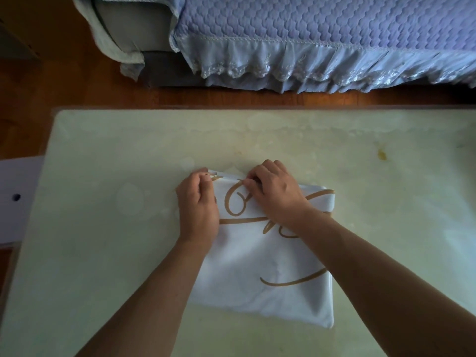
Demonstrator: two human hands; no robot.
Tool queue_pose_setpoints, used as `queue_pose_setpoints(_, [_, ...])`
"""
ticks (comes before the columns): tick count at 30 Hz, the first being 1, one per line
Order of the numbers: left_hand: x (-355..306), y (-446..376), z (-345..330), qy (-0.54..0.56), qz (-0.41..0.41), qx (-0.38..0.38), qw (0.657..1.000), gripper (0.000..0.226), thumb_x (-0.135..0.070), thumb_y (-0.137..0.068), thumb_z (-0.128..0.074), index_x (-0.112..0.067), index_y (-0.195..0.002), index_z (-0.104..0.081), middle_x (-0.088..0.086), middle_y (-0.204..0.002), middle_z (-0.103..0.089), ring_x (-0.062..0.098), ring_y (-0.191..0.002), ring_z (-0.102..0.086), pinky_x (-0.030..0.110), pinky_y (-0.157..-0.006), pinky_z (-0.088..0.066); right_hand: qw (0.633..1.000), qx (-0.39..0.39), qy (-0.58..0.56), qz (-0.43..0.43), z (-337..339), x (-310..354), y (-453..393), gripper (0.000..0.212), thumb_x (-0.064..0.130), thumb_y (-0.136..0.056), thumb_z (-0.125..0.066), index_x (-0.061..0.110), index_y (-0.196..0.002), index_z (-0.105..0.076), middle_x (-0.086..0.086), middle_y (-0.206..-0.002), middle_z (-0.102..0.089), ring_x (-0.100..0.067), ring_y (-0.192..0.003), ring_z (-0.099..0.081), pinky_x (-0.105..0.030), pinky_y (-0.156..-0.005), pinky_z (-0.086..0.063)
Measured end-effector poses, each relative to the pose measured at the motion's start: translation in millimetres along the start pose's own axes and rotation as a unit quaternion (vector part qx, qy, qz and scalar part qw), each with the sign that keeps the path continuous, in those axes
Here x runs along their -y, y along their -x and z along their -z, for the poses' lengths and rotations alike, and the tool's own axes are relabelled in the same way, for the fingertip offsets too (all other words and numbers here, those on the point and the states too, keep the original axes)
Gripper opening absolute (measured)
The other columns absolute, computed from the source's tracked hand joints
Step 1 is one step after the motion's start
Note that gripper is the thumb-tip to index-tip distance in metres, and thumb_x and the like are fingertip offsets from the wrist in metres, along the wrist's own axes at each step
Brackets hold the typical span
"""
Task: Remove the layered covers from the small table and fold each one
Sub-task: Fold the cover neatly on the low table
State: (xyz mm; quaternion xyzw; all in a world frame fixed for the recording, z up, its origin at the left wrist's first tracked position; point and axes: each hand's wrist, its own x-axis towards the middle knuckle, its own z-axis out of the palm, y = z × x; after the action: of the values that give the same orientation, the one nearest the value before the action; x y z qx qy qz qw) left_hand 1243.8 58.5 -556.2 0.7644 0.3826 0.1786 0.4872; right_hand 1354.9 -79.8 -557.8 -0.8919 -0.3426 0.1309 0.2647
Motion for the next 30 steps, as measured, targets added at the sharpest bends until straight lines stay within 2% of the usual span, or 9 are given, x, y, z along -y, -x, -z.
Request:
queue_pose_setpoints(5, [-5, 9, 2, -0.014, -0.077, -0.009, 0.997, 0.031, -0.022, -0.101, -0.044, -0.008, -0.115, -0.068, -0.003, -0.112, -0.059, 0.016, -0.112, -0.053, 0.043, -0.101, -0.046, 0.997, 0.074, -0.034, -0.015, 11, -2, -7, 0.025, 0.038, -0.096, -0.06, 0.014, -0.098, -0.068, 0.0, -0.095, -0.056, -0.024, -0.096, -0.05, -0.039, -0.089, -0.044])
queue_pose_setpoints(10, [-6, 5, 0, -0.033, -0.103, -0.003, 0.994, 0.03, -0.018, -0.101, -0.045, -0.005, -0.121, -0.063, 0.001, -0.122, -0.06, 0.016, -0.115, -0.053, 0.027, -0.102, -0.041, 0.998, 0.052, -0.019, -0.016, 8, 2, -4, 0.036, 0.042, -0.096, -0.045, 0.011, -0.091, -0.061, -0.006, -0.091, -0.059, -0.028, -0.087, -0.052, -0.038, -0.081, -0.041])
queue_pose_setpoints(14, [-15, -3, 1, -0.112, -0.092, 0.046, 0.988, 0.034, -0.003, -0.097, -0.053, -0.005, -0.13, -0.058, 0.013, -0.129, -0.057, 0.03, -0.12, -0.053, 0.043, -0.104, -0.044, 0.999, 0.032, -0.001, -0.029, 7, 4, -7, 0.023, 0.029, -0.1, -0.055, 0.009, -0.09, -0.059, -0.008, -0.09, -0.06, -0.03, -0.086, -0.053, -0.032, -0.075, -0.032])
queue_pose_setpoints(19, [-12, 26, 2, -0.38, -0.318, 0.093, 0.864, 0.047, -0.008, -0.095, -0.049, -0.001, -0.141, -0.051, 0.022, -0.154, -0.042, 0.042, -0.147, -0.032, 0.054, -0.118, -0.029, 0.998, -0.015, -0.016, -0.054, 4, 9, -6, 0.032, 0.034, -0.09, -0.069, 0.011, -0.112, -0.06, -0.008, -0.103, -0.06, -0.033, -0.093, -0.058, -0.04, -0.082, -0.048])
queue_pose_setpoints(21, [-2, 42, -1, -0.437, -0.318, 0.148, 0.828, 0.06, -0.023, -0.099, -0.043, 0.0, -0.153, -0.037, 0.019, -0.162, -0.032, 0.036, -0.154, -0.021, 0.052, -0.124, -0.021, 0.996, -0.025, -0.041, -0.074, 6, 9, -4, 0.044, 0.033, -0.088, -0.071, 0.013, -0.125, -0.057, -0.007, -0.109, -0.056, -0.032, -0.097, -0.058, -0.04, -0.083, -0.05])
queue_pose_setpoints(24, [13, 46, -5, -0.482, -0.286, 0.16, 0.813, 0.068, -0.039, -0.101, -0.029, -0.003, -0.159, -0.024, 0.016, -0.167, -0.019, 0.031, -0.156, -0.011, 0.05, -0.126, -0.015, 0.997, -0.064, 0.046, -0.014, 4, 17, 7, 0.019, 0.02, -0.093, -0.062, 0.008, -0.108, -0.065, -0.01, -0.103, -0.056, -0.032, -0.095, -0.053, -0.048, -0.081, -0.05])
queue_pose_setpoints(26, [12, 45, -7, -0.479, -0.283, 0.168, 0.814, 0.069, -0.042, -0.101, -0.027, -0.002, -0.158, -0.027, 0.018, -0.166, -0.021, 0.032, -0.156, -0.014, 0.05, -0.126, -0.016, 0.99, -0.07, 0.119, -0.017, 2, 31, 32, 0.029, 0.018, -0.094, -0.053, 0.01, -0.12, -0.063, -0.014, -0.124, -0.055, -0.036, -0.118, -0.048, -0.053, -0.101, -0.042])
queue_pose_setpoints(28, [12, 44, -7, -0.476, -0.281, 0.17, 0.815, 0.071, -0.047, -0.101, -0.028, -0.003, -0.157, -0.03, 0.018, -0.166, -0.022, 0.033, -0.155, -0.016, 0.05, -0.126, -0.015, 0.984, -0.052, 0.161, -0.051, 7, 43, 68, 0.047, 0.029, -0.098, -0.046, 0.015, -0.143, -0.049, -0.016, -0.154, -0.038, -0.039, -0.146, -0.025, -0.055, -0.122, -0.015])
queue_pose_setpoints(30, [11, 46, -7, -0.472, -0.278, 0.171, 0.819, 0.076, -0.051, -0.099, -0.034, -0.003, -0.157, -0.03, 0.018, -0.166, -0.021, 0.032, -0.156, -0.015, 0.05, -0.126, -0.016, 0.972, -0.04, 0.192, -0.126, 12, 27, 96, 0.062, 0.046, -0.1, -0.039, 0.018, -0.155, -0.032, -0.013, -0.165, -0.019, -0.036, -0.154, -0.003, -0.053, -0.124, 0.0])
